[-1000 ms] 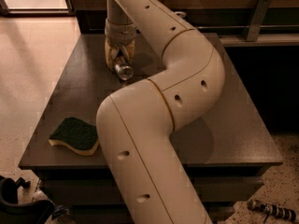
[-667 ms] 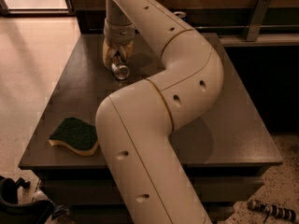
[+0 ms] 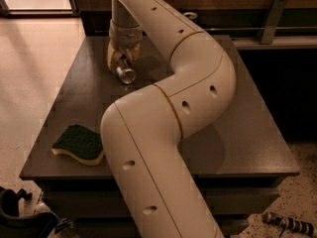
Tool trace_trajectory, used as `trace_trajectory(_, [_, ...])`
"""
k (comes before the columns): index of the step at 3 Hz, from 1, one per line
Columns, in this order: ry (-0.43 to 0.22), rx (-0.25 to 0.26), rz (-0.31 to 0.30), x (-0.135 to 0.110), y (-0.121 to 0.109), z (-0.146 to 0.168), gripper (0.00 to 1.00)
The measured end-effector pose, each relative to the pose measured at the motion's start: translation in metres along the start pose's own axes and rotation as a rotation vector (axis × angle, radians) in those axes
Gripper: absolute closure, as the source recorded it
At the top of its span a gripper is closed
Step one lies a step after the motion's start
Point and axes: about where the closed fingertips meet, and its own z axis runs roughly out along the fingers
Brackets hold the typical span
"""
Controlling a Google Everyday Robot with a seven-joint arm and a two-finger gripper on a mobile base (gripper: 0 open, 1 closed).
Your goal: Place redbull can upright
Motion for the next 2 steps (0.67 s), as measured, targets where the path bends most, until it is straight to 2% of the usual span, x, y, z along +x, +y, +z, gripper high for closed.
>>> trace_trajectory(1, [-0.081,0.079,0.003,0.000,-0.019,-0.034,1.00])
trace_trajectory(2, [-0.150,0.126,0.001,0.011,-0.037,-0.065,1.00])
